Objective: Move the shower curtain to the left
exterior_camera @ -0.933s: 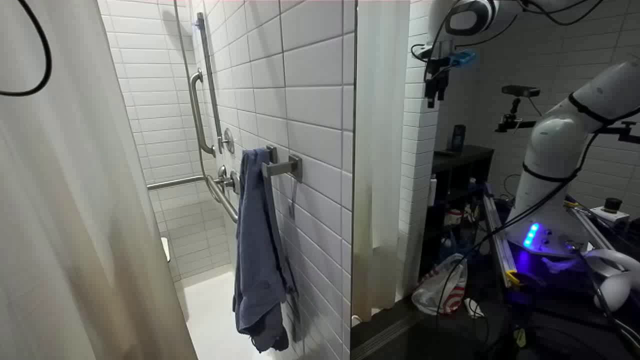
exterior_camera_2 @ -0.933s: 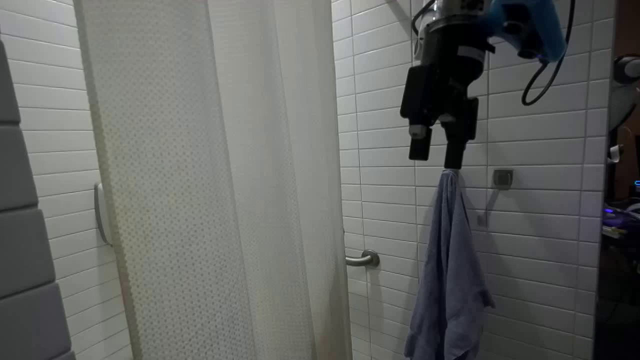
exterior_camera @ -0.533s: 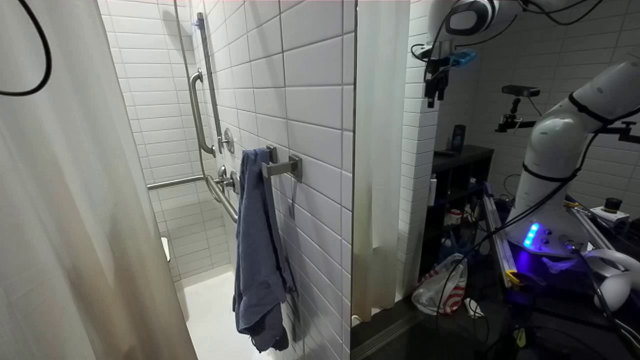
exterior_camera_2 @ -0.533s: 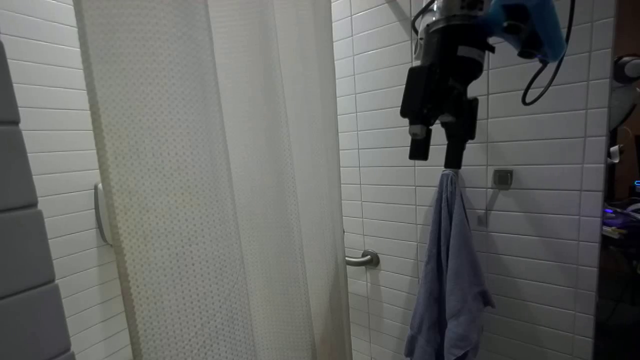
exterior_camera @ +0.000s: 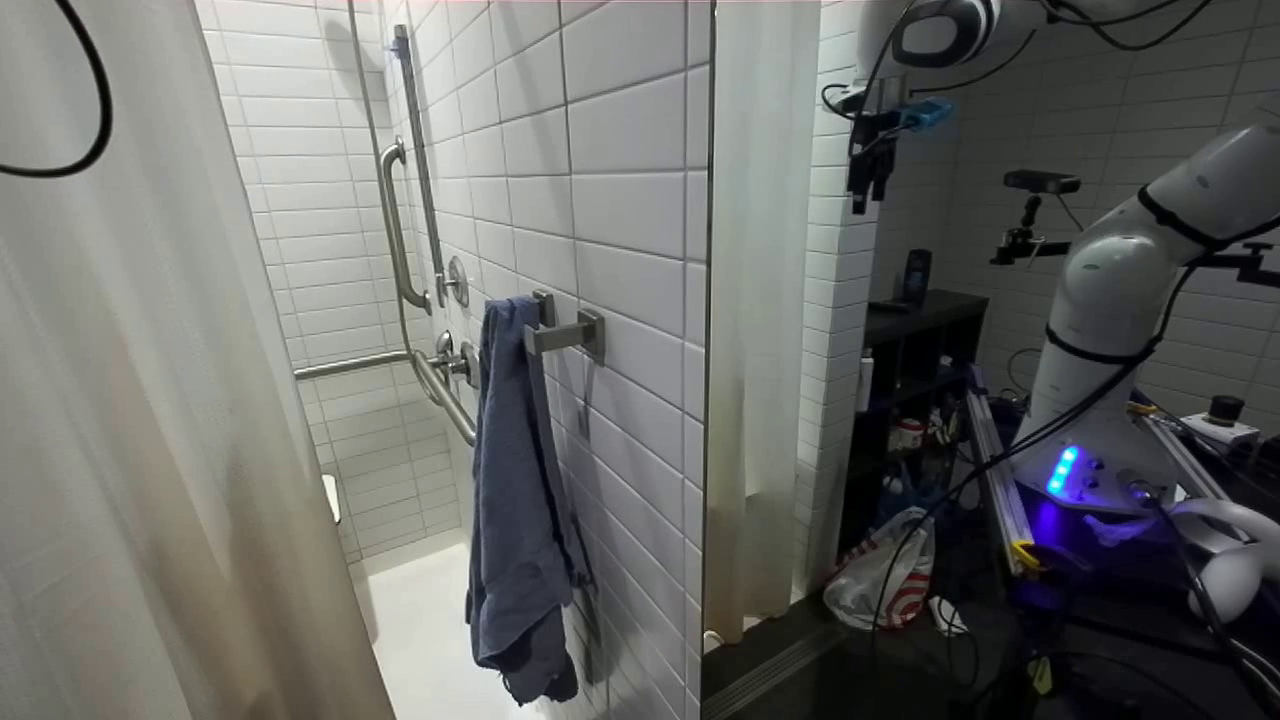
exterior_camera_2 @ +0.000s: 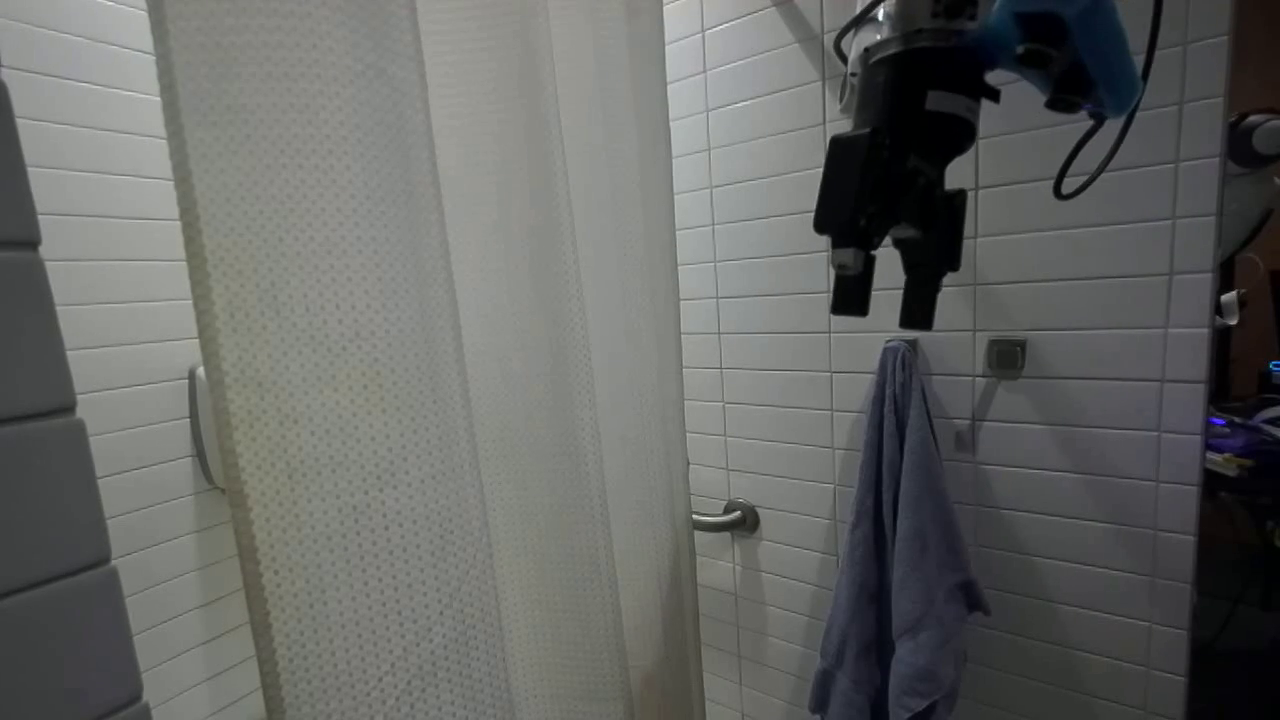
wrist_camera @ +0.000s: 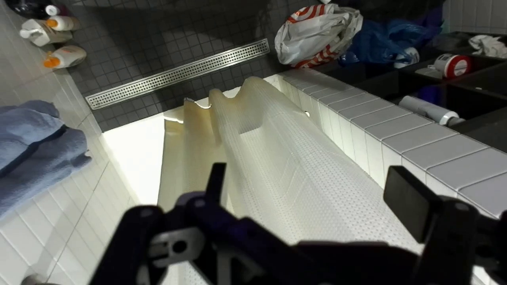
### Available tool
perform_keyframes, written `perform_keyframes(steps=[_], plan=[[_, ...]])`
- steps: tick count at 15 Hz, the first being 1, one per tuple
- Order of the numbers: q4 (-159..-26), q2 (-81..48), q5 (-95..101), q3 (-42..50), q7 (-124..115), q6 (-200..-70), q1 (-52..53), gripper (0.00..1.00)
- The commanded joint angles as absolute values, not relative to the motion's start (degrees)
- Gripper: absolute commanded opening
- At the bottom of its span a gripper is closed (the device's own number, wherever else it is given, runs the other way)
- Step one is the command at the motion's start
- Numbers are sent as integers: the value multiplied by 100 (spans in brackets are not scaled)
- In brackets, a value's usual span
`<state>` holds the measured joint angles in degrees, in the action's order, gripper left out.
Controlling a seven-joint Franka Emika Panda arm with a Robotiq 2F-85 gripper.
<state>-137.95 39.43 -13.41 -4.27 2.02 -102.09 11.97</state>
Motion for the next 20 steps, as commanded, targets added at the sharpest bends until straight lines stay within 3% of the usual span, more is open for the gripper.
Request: perform_keyframes(steps=[1, 7, 15, 20], plan=[[-13886, 4466, -945, -421, 383, -10123, 935, 100], [-13748, 5188, -736, -193, 528, -9742, 797, 100], [-13774, 5200, -809, -212, 485, -9798, 773, 100], [-14005, 4619, -1319, 346, 745, -10017, 725, 100]])
